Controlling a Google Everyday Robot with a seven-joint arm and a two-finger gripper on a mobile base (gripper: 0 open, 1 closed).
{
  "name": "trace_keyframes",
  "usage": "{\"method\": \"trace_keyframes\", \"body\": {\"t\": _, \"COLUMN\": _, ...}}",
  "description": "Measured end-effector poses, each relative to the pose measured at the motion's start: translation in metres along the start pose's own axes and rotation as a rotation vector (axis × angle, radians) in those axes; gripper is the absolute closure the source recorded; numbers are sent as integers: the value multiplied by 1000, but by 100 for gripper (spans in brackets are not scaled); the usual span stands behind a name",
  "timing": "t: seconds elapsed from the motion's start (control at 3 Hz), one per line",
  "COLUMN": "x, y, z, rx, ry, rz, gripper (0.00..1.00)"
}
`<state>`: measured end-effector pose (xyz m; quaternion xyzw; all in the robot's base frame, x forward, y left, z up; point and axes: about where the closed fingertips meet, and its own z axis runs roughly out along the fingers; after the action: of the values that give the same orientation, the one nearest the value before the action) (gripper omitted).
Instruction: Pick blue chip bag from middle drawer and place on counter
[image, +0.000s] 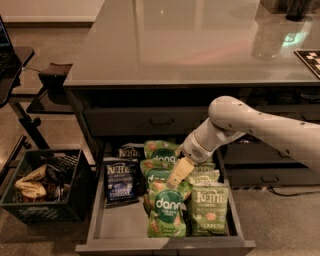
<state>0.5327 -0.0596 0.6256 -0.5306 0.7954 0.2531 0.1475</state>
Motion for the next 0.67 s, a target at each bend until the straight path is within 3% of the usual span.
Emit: {"method": "trace_keyframes", "body": {"t": 0.67, "x": -2, "y": 2, "z": 10, "rx": -15, "ry": -20, "rz": -10, "gripper": 0}}
